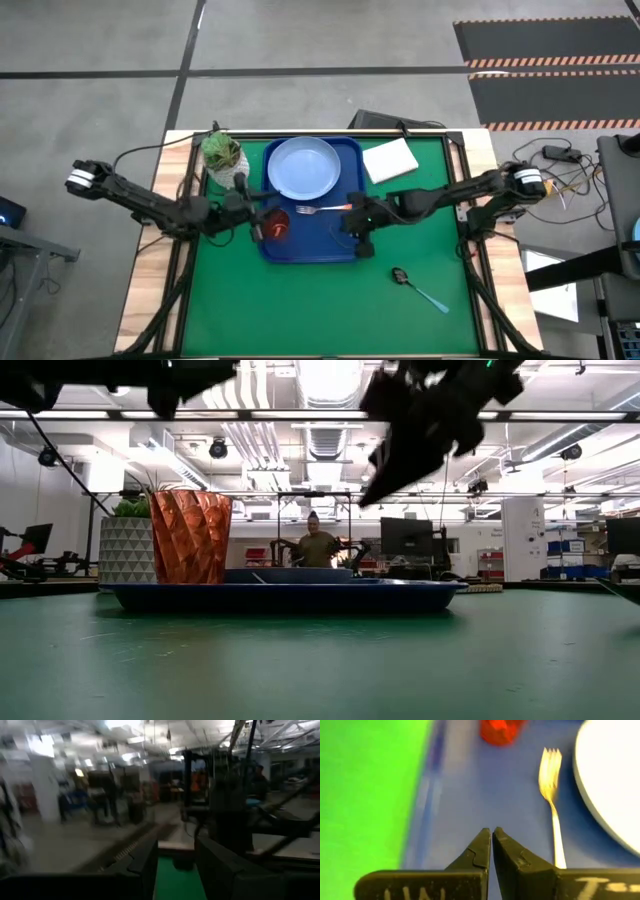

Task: Pick and place plate/cup/fork/spoon on tray
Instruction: Put the blue spoon on the blue tray to the left of the orange fork

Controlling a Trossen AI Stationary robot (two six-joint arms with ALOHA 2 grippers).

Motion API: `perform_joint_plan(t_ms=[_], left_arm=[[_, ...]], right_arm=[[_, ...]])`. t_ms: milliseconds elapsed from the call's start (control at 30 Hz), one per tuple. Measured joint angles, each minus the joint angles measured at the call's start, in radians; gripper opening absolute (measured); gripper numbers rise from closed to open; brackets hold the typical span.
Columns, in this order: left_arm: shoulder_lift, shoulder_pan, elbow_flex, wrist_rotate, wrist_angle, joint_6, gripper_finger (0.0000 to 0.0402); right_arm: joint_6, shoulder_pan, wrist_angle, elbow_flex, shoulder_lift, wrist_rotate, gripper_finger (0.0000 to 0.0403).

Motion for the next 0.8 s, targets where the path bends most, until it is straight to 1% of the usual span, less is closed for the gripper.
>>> perform_joint_plan(t_ms=[100,167,233,300,367,500,667,800], left_arm=[[0.011,-0.027,-0.014,0.002,-0.03,-0.185,0.0109],[0.021,-0.055,-0.014,0.01,-0.019,-0.263,0.0109],[0.033,-0.096,-0.015,0.022,0.001,-0.306,0.0109],[0.055,-0.14,-0.015,0.052,0.027,-0.317,0.0109],[0.076,-0.182,-0.015,0.059,0.035,-0.313,0.0109],[0.089,-0.23,-0.018,0.065,0.027,-0.311,0.0109],[0.064,-0.256,-0.056,0.066,-0.025,-0.319,0.0109],[0.058,-0.255,-0.076,0.063,-0.024,-0.319,0.0109]], right_arm=[[-0.016,0.044,0.057,0.0,-0.022,0.0,0.0009],[-0.043,0.068,0.086,0.0,-0.031,0.0,0.0009],[-0.08,0.088,0.105,0.0,-0.038,0.001,0.0009],[-0.109,0.102,0.108,0.0,-0.04,0.001,0.0009],[-0.134,0.112,0.121,0.0,-0.04,0.0,0.0009],[-0.172,0.113,0.129,0.0,-0.04,0.001,0.0009],[-0.208,0.111,0.129,0.0,-0.041,0.001,0.0009],[-0.201,0.111,0.115,0.0,-0.041,0.001,0.0009]])
